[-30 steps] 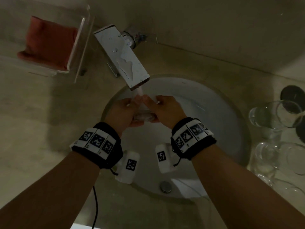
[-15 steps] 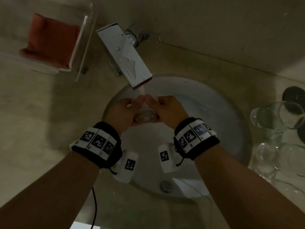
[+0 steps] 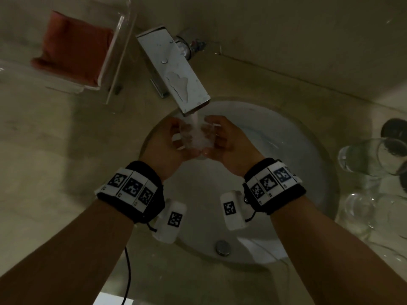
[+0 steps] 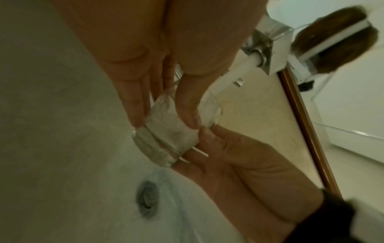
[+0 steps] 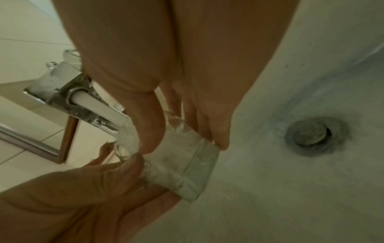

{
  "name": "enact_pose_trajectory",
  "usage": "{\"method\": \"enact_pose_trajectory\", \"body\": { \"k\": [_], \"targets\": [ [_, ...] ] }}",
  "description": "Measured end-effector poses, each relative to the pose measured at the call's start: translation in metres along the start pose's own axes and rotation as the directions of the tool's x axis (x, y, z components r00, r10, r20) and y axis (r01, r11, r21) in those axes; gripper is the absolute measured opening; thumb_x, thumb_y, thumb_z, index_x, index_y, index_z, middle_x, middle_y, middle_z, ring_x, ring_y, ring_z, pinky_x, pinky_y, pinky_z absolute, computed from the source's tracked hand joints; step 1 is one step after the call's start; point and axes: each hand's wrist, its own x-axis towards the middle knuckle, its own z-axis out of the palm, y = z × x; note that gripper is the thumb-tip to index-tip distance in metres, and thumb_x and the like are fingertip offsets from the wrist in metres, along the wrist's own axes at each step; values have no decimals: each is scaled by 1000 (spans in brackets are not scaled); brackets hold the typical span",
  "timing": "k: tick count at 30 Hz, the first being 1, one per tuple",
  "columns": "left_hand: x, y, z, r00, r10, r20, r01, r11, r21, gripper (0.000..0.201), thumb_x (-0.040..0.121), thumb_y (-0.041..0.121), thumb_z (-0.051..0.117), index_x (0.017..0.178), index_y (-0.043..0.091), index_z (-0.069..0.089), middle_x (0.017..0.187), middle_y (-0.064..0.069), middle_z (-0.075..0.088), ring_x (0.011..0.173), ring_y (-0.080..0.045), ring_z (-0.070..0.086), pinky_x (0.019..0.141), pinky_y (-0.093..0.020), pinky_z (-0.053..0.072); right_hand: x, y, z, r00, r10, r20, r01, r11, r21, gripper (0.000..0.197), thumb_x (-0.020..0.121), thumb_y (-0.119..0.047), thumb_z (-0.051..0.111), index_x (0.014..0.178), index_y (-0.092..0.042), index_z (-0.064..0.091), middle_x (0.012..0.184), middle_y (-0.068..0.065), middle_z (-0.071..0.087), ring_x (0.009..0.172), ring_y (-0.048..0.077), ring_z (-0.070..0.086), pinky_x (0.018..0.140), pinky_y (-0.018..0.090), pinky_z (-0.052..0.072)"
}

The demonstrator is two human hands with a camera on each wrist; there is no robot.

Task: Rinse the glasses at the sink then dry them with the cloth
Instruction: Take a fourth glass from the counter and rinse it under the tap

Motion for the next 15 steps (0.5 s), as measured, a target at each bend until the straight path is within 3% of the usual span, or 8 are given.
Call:
{"method": "enact_pose_trajectory", "body": {
  "k": [3,6,10,15],
  "targets": [
    [-1,1,3,997,67,26,-68,997,44,58,79,-17,71,116,24,54,109,4,61,95,-12,65,69,-19,58,0,0,-1,999,-29,13,29,999,15,68,82,13,69,133,-21,41,132,5,54,121,22,59,95,32,54],
    [-1,3,2,994,102,36,-104,992,71,64,77,-17,73,118,29,54,111,7,61,95,-6,64,69,-15,56,0,0,-2,999,-49,11,48,998,41,70,81,14,69,136,-16,40,130,2,55,117,19,60,92,26,51],
    [-2,4,2,994,107,37,-109,992,55,66,76,-17,74,122,25,53,115,8,61,96,-4,64,70,-15,56,-2,1,-1,997,-79,2,79,996,35,68,81,13,70,134,-16,39,126,1,57,115,19,61,96,28,52],
    [-3,3,3,996,89,27,-91,993,72,68,74,-15,76,124,24,52,119,10,58,103,-6,62,76,-18,58,-3,0,0,995,-99,4,99,995,-5,67,82,12,70,133,-16,37,135,10,54,126,25,57,106,36,49]
  ]
}}
